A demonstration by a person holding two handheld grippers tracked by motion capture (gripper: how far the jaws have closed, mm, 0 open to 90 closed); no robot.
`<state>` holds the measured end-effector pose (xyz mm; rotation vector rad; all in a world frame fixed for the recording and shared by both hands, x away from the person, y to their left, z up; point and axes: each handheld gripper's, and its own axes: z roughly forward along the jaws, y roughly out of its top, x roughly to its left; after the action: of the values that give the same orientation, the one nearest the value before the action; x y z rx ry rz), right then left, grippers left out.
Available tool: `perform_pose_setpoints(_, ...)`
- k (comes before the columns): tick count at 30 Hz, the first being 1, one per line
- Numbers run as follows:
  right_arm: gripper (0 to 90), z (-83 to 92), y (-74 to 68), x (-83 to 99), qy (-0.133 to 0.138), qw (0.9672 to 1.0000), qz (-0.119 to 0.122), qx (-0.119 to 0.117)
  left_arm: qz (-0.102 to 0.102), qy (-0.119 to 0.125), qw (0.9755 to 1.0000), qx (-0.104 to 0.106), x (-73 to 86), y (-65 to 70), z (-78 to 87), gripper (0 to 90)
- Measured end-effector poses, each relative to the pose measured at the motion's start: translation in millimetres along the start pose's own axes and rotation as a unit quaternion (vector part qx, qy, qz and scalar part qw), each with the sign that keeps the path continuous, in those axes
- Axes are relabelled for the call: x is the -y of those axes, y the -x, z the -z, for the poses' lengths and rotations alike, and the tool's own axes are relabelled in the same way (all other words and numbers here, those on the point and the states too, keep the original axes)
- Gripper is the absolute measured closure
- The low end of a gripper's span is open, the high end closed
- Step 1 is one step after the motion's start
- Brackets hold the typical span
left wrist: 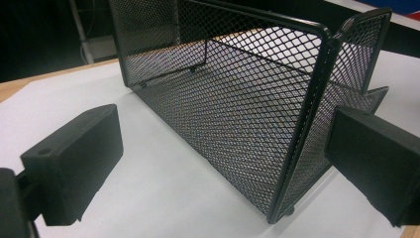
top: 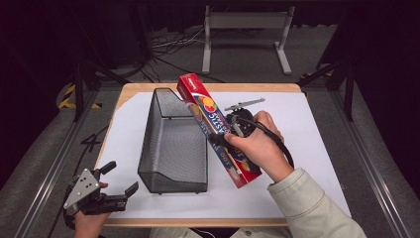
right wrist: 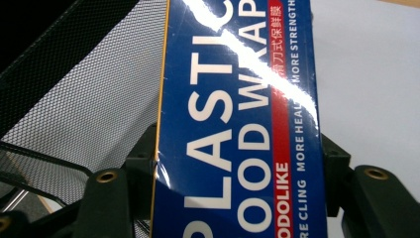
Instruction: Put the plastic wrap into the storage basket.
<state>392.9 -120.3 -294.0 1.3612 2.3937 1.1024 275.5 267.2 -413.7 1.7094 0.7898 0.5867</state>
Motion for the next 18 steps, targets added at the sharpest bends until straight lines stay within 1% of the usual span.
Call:
perform_pose_setpoints(4,39.4,-6.4,-6.1,-1.4,-0.005,0.9999,0.004,-0.012,0.002,0.000,1.0000,0.000,0.2,0.4,0.0,2.4)
perform_pose_setpoints(7,39.4,-12.0,-9.9,-3.0,-0.009,0.9998,0.003,-0.019,0.000,0.000,1.0000,0.000,0.0,0.2,0.0,2.4)
perform_pose_setpoints(12,39.4,-23.7,-17.5,-4.2,-0.014,0.9998,0.004,-0.016,0.001,-0.003,1.0000,0.001,0.0,0.3,-0.3,2.4)
perform_pose_setpoints(15,39.4,-31.6,-23.5,-4.2,-0.023,0.9996,0.005,-0.014,0.002,-0.002,1.0000,0.001,-0.1,0.7,-0.3,2.4)
perform_pose_setpoints(16,39.4,-31.6,-23.5,-4.2,-0.023,0.9996,0.005,-0.014,0.002,-0.002,1.0000,0.001,-0.1,0.7,-0.3,2.4)
perform_pose_setpoints(17,39.3,-38.0,-27.7,-5.1,-0.031,0.9995,0.003,-0.009,0.001,-0.001,1.0000,0.002,0.0,0.4,-0.4,2.4)
perform_pose_setpoints(18,39.3,-41.2,-29.3,-5.3,-0.031,0.9995,0.003,-0.007,0.001,0.000,1.0000,0.001,0.1,0.3,-0.3,2.4)
